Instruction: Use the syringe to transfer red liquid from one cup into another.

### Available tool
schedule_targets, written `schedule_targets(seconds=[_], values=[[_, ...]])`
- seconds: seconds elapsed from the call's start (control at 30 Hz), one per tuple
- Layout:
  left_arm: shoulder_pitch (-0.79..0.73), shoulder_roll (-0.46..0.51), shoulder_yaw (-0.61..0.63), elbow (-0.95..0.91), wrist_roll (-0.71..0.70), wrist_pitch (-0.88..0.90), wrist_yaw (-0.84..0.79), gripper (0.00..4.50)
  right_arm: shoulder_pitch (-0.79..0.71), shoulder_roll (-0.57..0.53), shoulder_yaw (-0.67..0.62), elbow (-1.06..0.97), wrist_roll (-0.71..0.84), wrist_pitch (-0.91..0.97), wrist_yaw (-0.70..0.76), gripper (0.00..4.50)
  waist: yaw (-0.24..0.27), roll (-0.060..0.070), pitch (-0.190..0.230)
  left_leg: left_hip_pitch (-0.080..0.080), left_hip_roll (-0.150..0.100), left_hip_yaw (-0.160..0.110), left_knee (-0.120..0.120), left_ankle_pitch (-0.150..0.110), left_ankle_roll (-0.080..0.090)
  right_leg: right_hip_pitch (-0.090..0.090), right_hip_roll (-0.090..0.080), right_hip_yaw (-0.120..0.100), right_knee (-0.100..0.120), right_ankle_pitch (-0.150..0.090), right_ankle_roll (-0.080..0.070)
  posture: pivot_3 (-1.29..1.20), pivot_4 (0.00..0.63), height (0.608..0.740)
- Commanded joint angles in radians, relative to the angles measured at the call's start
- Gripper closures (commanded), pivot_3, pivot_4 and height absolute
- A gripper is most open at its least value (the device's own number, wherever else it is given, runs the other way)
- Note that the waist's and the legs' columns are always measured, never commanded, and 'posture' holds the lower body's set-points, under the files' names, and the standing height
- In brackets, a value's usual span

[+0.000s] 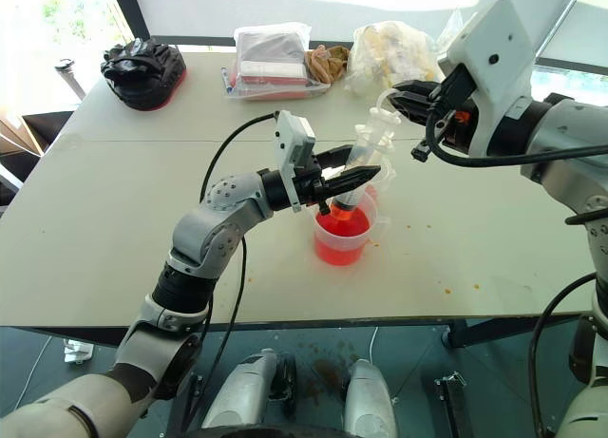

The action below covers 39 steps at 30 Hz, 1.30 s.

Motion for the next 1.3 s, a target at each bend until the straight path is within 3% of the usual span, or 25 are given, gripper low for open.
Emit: schedule_targets(seconds=[0.03,0.2,0.23,0.47,0.53,0.6,0.8,0.97,1.13,1.3], values=[[-0.025,-0.014,0.006,-0.036,-0.043,0.018,-0.022,3.00,0.019,-0.042,-0.101,0.013,-0.047,-0.027,-0.005,2.72,0.002,0.000,0.000,0.000,0.000,0.000,0.000,0.000,0.000,0.000,0.000,0.000,0.000,0.000,0.000,0.00,0.150,0.740],[-0.045,-0.013,0.049,-0.060,-0.080,0.058,0.001,3.00,0.062,-0.082,-0.149,-0.015,-0.022,-0.012,0.041,0.15,0.000,0.000,0.000,0.000,0.000,0.000,0.000,0.000,0.000,0.000,0.000,0.000,0.000,0.000,0.000,0.00,0.150,0.740],[-0.049,-0.012,0.056,-0.065,-0.088,0.065,0.006,3.00,0.071,-0.090,-0.161,-0.020,-0.012,-0.008,0.056,0.06,-0.001,0.000,0.000,0.000,0.000,0.000,0.000,0.000,0.000,0.000,0.000,0.000,0.000,0.000,0.000,0.00,0.150,0.740],[-0.053,-0.009,0.062,-0.072,-0.100,0.080,0.013,3.00,0.087,-0.100,-0.176,-0.024,-0.003,-0.011,0.070,0.06,-0.001,0.000,0.000,0.000,0.000,0.000,0.000,0.000,0.001,0.000,0.000,0.000,-0.001,0.000,0.000,0.00,0.150,0.740],[-0.121,-0.027,0.153,-0.073,-0.182,0.141,0.072,3.00,0.172,-0.102,-0.379,-0.022,0.068,0.087,0.119,0.06,0.009,-0.001,0.001,0.000,0.000,0.000,0.000,0.000,0.001,0.000,0.000,0.000,-0.001,0.000,0.000,0.00,0.150,0.740],[-0.205,-0.041,0.226,-0.060,-0.257,0.187,0.112,3.00,0.226,-0.104,-0.488,-0.012,0.093,0.123,0.137,0.06,0.021,-0.001,0.001,-0.002,0.000,-0.002,0.001,0.000,0.001,0.000,0.000,-0.001,-0.001,0.000,0.000,0.00,0.150,0.740],[-0.427,-0.018,0.320,0.112,-0.290,0.144,0.091,3.00,0.221,-0.098,-0.555,0.035,0.115,0.102,0.107,0.06,0.025,0.000,0.000,0.002,0.000,-0.001,0.001,-0.001,0.002,0.004,0.001,-0.002,-0.002,0.000,0.000,0.00,0.150,0.740],[-0.567,-0.067,0.275,0.455,-0.151,-0.137,-0.017,3.00,0.150,-0.085,-0.462,0.096,0.035,-0.040,0.042,0.06,0.025,0.000,0.000,0.002,-0.001,0.000,0.001,-0.003,0.007,0.003,0.003,-0.002,-0.001,0.000,-0.001,0.00,0.150,0.740],[-0.627,-0.166,0.231,0.834,0.002,-0.445,-0.052,3.00,0.017,-0.096,-0.256,0.172,-0.091,-0.205,0.023,0.06,0.025,0.000,0.000,0.001,-0.001,0.002,0.001,-0.001,0.004,0.001,0.003,-0.001,-0.002,0.000,-0.001,0.00,0.150,0.740],[-0.687,-0.228,0.242,1.087,0.076,-0.615,-0.043,3.00,-0.058,-0.061,-0.071,0.288,-0.258,-0.347,0.007,0.06,0.022,-0.001,0.000,-0.002,-0.001,0.003,0.001,-0.001,0.005,-0.003,0.002,-0.001,-0.001,0.001,0.000,0.00,0.150,0.740]])
